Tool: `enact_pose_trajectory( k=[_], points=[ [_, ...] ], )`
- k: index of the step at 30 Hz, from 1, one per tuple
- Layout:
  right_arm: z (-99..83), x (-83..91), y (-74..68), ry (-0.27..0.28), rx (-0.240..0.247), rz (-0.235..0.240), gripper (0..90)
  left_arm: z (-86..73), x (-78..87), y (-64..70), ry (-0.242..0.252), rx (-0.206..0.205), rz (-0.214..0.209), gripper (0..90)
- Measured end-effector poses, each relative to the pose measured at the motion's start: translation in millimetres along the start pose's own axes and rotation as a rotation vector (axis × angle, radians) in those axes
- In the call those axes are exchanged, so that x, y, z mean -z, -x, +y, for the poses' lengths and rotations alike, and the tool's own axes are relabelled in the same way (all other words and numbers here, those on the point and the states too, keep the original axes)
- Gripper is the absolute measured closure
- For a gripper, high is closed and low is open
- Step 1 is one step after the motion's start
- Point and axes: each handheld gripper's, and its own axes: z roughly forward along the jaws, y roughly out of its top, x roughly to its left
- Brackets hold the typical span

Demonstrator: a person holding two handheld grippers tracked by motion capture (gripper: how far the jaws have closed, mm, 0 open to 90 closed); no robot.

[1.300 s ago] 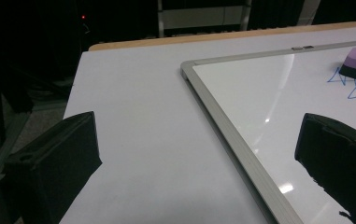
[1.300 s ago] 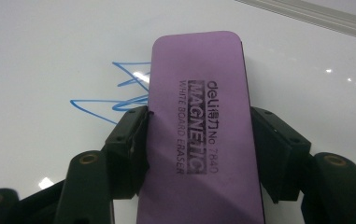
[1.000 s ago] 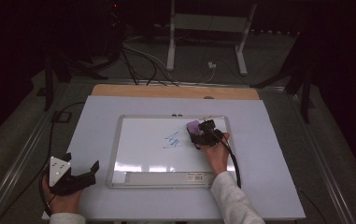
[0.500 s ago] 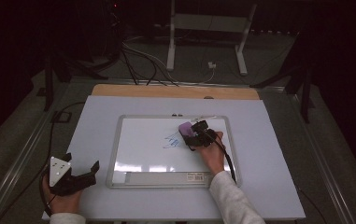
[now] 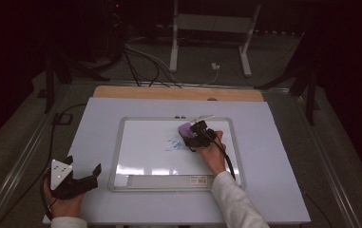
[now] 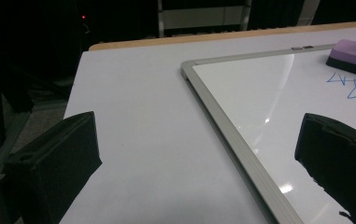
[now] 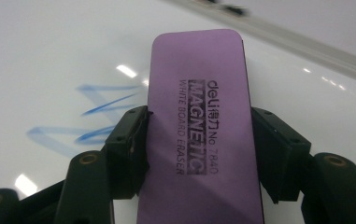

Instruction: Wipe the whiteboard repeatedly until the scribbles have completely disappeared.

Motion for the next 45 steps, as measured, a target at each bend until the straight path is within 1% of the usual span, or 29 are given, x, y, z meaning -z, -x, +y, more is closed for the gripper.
enact_pose_trajectory(
  k=[1,2,3,6,8,10,12,13,14,15,16,19,22,23,24,25,27,29,31,32,33,34,37,40,41,42,43,44,45],
  points=[
    [-0.1,-0.8,2.3,0.003,-0.028,0.002,41.2,-0.1,-0.3,-0.2,-0.001,0.000,0.000,0.7],
    [-0.3,-0.9,2.0,0.005,-0.034,0.001,41.2,-0.3,-0.6,-0.3,-0.003,-0.001,-0.001,0.7],
    [-0.3,-0.4,-0.4,0.004,-0.018,-0.008,41.2,-0.5,-1.2,-0.2,-0.005,-0.001,-0.002,0.7],
    [-0.4,-0.4,-6.3,-0.014,0.029,0.085,41.1,-0.4,-1.6,0.7,-0.005,-0.005,-0.003,0.7],
    [-0.8,-0.3,-8.0,-0.016,0.049,0.110,41.1,0.0,-0.7,0.9,-0.003,-0.006,-0.003,0.7],
    [-0.9,-1.0,-4.9,-0.015,0.040,0.127,41.2,-0.1,-0.5,0.6,-0.002,-0.003,-0.001,0.7],
    [-0.9,-0.4,-2.5,-0.002,0.025,0.059,41.2,-0.4,-0.7,0.1,-0.006,-0.003,-0.001,0.7],
    [-0.7,-0.4,-0.9,0.001,0.008,0.038,41.1,-0.6,-1.0,0.2,-0.006,-0.001,-0.001,0.7],
    [-0.6,-0.6,0.1,0.001,-0.009,0.031,41.2,-0.6,-1.3,0.3,-0.005,-0.003,-0.002,0.7],
    [-0.6,-0.7,-0.8,0.002,-0.013,0.026,41.2,-0.6,-1.5,0.5,-0.006,-0.004,-0.002,0.7],
    [-0.6,-0.4,-3.0,0.003,-0.004,0.018,41.2,-0.6,-1.7,0.6,-0.007,-0.005,-0.003,0.7],
    [-1.5,-0.5,-12.7,-0.009,0.024,0.088,41.2,-0.2,-1.8,1.3,-0.009,-0.009,-0.003,0.7],
    [-2.6,-0.5,-22.0,-0.010,0.063,0.132,41.2,0.1,-0.6,1.0,-0.004,-0.006,-0.002,0.7],
    [-2.6,-0.3,-22.7,-0.009,0.070,0.129,41.2,0.0,-0.3,0.7,-0.003,-0.004,0.000,0.7],
    [-2.4,-0.5,-21.8,-0.010,0.066,0.131,41.2,-0.1,0.0,0.3,-0.003,-0.004,0.000,0.7],
    [-2.4,-0.5,-20.4,-0.008,0.059,0.120,41.2,-0.2,0.1,0.0,-0.003,-0.002,0.001,0.7],
    [-1.8,-0.2,-16.2,0.003,0.042,0.059,41.2,-0.3,0.1,-0.5,-0.001,-0.001,0.001,0.7],
    [-1.5,-0.1,-10.9,0.005,0.008,0.023,41.2,-0.4,-0.2,-0.6,-0.004,-0.002,0.000,0.7],
    [-2.1,-0.1,-9.9,0.005,-0.008,0.024,41.1,-0.4,-0.6,-0.4,-0.005,-0.004,0.000,0.7],
    [-2.4,0.3,-11.8,0.007,0.002,0.019,41.1,-0.4,-0.8,-0.2,-0.005,-0.003,-0.001,0.7],
    [-2.6,0.3,-13.6,0.004,0.012,0.039,41.1,-0.4,-0.9,-0.1,-0.005,-0.005,-0.001,0.7],
    [-2.8,0.0,-15.7,-0.001,0.020,0.073,41.1,-0.3,-1.0,0.2,-0.005,-0.006,-0.002,0.7],
    [-4.0,0.0,-23.8,-0.002,0.064,0.126,41.1,0.0,-0.4,0.6,-0.003,-0.006,-0.001,0.7],
    [-4.5,0.5,-25.1,-0.003,0.085,0.142,41.1,-0.2,-0.1,0.3,-0.003,-0.006,0.000,0.7],
    [-4.5,0.2,-23.6,-0.002,0.081,0.144,41.1,-0.3,-0.3,0.1,-0.004,-0.005,0.001,0.7],
    [-4.2,0.4,-22.0,0.001,0.078,0.122,41.1,-0.4,-0.3,0.0,-0.005,-0.004,0.001,0.7],
    [-3.7,0.6,-20.4,0.006,0.071,0.088,41.1,-0.5,-0.4,-0.1,-0.005,-0.003,0.001,0.7],
    [-3.0,0.5,-17.9,0.007,0.055,0.060,41.1,-0.4,-0.4,-0.1,-0.005,-0.004,0.001,0.7],
    [-2.6,0.2,-15.2,0.007,0.032,0.047,41.1,-0.4,-0.4,0.0,-0.004,-0.004,0.001,0.7]
  ],
)
